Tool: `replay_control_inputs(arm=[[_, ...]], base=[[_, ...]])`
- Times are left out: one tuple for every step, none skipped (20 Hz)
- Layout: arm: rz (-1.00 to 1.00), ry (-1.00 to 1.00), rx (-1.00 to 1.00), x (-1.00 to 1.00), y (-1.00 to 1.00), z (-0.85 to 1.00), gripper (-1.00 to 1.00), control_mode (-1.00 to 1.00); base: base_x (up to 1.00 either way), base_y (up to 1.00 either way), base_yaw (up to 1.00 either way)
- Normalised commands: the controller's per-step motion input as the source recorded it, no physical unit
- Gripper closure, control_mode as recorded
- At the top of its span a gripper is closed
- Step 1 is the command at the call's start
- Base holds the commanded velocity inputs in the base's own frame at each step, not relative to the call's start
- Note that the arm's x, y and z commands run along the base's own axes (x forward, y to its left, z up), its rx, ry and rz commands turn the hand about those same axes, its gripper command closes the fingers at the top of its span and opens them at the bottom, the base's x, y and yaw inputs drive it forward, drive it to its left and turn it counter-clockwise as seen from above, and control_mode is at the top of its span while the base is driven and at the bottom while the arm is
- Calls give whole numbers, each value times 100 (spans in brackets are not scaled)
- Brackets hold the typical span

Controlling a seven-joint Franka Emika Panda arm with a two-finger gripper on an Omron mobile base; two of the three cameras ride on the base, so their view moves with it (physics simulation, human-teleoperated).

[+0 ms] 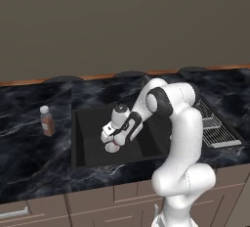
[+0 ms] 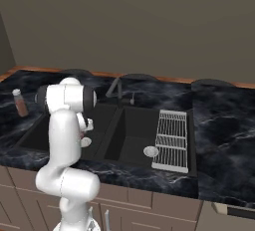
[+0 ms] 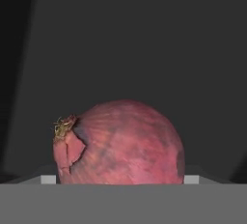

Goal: Turn on the sink faucet. Then move the onion from the counter to the sink. Turn off the sink. Move the vegetable from the sink to the pot next to the stove. Finally move the pot to the rear right burner.

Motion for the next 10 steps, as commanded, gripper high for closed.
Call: replay_control_inputs(arm=[[-8,-8,0,-26,0,76,100,-100],[-8,-6,0,-19,0,72,100,-100],[-9,-5,0,-14,7,72,100,-100],[-9,-5,0,-14,9,70,100,-100],[-8,-5,0,-22,0,74,100,-100],[-7,-6,0,-29,0,74,100,-100],[-8,-6,0,-26,0,74,100,-100],[-9,-4,0,-19,0,72,100,-100],[-9,-2,0,-20,0,73,100,-100],[-7,-5,2,-32,0,76,100,-100]], base=[[0,0,0],[0,0,0],[0,0,0],[0,0,0],[0,0,0],[0,0,0],[0,0,0],[0,0,0],[0,0,0],[0,0,0]])
